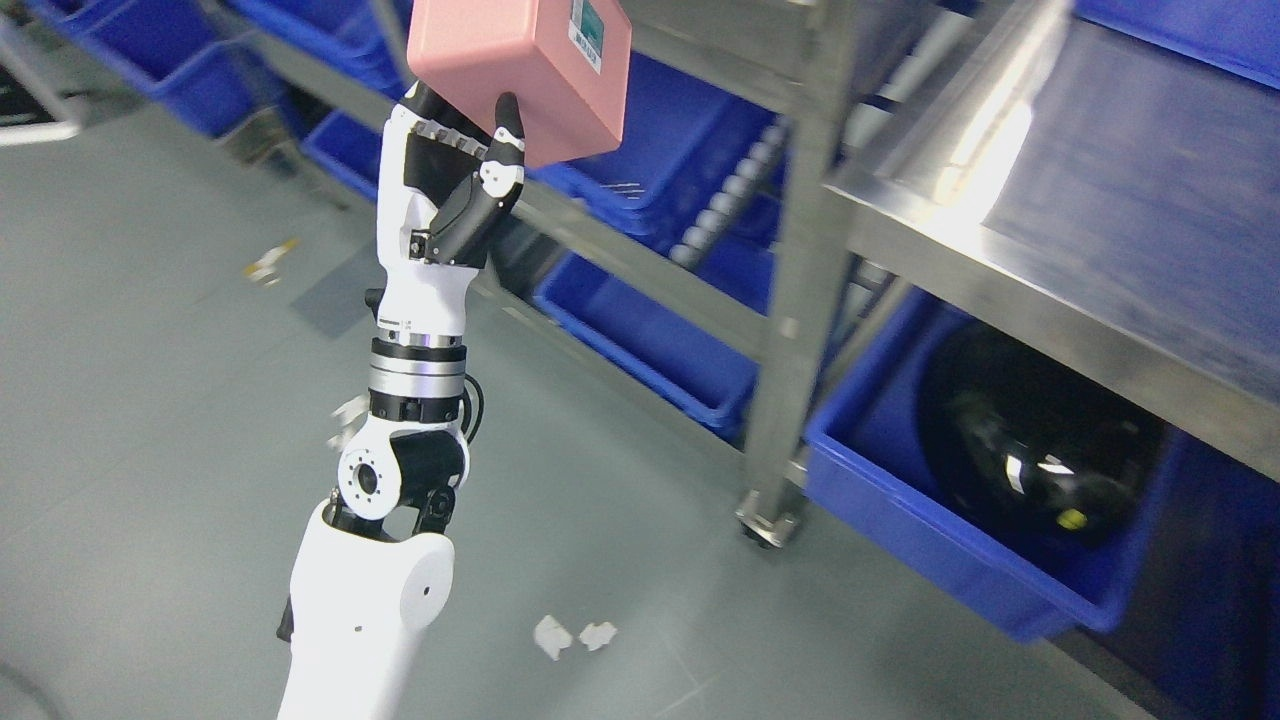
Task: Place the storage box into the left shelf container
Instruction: 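Carry the held pink box toward the blue-bin rack while turning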
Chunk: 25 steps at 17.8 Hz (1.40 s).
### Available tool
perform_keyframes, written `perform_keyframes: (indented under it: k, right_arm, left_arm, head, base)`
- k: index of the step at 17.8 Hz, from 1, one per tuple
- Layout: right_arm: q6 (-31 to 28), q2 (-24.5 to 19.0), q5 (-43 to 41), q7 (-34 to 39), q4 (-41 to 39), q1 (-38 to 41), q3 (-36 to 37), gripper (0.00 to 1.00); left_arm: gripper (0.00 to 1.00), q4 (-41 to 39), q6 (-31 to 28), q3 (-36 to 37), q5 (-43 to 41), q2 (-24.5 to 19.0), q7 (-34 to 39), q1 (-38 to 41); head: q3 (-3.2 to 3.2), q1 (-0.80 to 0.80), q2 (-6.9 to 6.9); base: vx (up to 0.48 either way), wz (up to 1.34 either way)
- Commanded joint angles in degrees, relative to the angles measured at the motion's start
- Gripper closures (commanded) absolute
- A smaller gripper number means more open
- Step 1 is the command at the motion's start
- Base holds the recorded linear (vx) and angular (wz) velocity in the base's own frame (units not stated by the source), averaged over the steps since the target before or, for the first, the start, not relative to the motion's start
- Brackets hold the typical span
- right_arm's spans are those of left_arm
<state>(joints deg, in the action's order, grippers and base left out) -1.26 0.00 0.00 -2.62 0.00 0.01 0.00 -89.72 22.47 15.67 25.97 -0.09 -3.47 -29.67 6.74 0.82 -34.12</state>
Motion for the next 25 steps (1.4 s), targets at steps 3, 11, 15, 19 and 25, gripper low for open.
perform_keyframes:
  k: [3,11,15,19,25]
  right_arm:
    - [0.0,1.0,0.1,0.2,-1.0,0.5,0.3,0.00]
    - [0.0,1.0,0.1,0.2,-1.0,0.5,0.3,0.00]
    - [0.0,1.0,0.1,0.2,-1.0,0.5,0.2,0.00]
    - [0.0,1.0,0.1,0.2,-1.0,0.5,0.3,0.00]
    - [0.0,1.0,0.1,0.2,-1.0,0.5,0.3,0.00]
  left_arm:
    - [0.98,-1.9,-0.1,-9.0,0.0,-0.9,-0.2,4.8]
    - [0.98,-1.8,-0.7,-12.5,0.0,-0.9,-0.4,5.9]
    - [0.98,-1.8,-0.6,-12.8,0.0,-0.9,-0.4,6.2]
    - [0.97,-1.8,-0.6,-13.2,0.0,-0.9,-0.4,7.6]
    - [0.97,-1.8,0.2,-11.9,0.1,-0.9,-7.1,14.6]
  head:
    - [0.00,0.00,-0.03]
    - [0.00,0.00,-0.03]
    - [0.00,0.00,-0.04]
    - [0.00,0.00,-0.04]
    - [0.00,0.00,-0.04]
  base:
    - [0.194,1.68]
    - [0.396,1.11]
    - [0.521,0.33]
    - [0.519,0.18]
    - [0.529,0.09]
